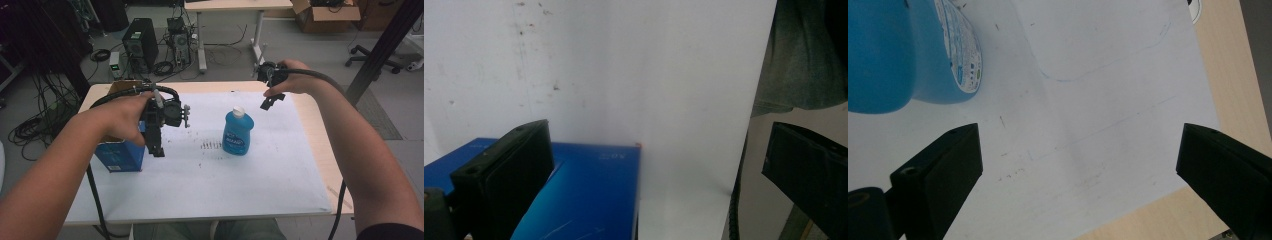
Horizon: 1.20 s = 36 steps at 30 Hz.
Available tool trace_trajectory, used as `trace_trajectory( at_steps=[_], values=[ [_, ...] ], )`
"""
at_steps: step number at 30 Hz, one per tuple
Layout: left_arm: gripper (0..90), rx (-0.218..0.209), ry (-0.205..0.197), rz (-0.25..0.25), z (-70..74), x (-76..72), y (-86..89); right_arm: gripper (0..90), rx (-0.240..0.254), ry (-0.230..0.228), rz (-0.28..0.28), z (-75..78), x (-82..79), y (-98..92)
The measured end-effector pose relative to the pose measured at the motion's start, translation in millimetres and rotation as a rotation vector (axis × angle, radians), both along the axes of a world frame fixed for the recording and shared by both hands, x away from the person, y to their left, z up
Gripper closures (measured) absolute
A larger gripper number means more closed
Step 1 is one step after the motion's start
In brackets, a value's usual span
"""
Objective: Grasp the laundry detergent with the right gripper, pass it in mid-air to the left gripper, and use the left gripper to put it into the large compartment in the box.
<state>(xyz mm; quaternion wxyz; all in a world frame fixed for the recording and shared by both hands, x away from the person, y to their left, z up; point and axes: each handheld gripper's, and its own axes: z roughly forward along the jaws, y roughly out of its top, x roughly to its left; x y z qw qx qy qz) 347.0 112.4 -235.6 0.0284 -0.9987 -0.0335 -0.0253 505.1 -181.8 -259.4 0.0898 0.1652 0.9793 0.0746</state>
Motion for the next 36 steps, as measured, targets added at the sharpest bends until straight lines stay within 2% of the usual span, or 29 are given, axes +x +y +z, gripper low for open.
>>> trace_trajectory(
  at_steps=[18,29,33,36],
  values=[
    [0.3,-0.003,0.0,-0.008,-6.4,-16.7,1.1,4.5,0.032,0.019,-0.007,-17.1,-21.6,-17.5],
    [0.3,-0.001,0.005,-0.005,-10.1,-21.1,2.8,4.7,0.088,0.024,-0.018,-27.1,-34.9,-22.1],
    [0.3,-0.004,0.006,-0.006,-10.7,-20.8,3.4,4.7,0.131,0.023,-0.022,-32.9,-39.2,-26.5],
    [0.3,-0.006,0.006,-0.006,-11.6,-20.7,3.7,4.7,0.142,0.023,-0.028,-36.5,-41.3,-28.3]
  ],
)
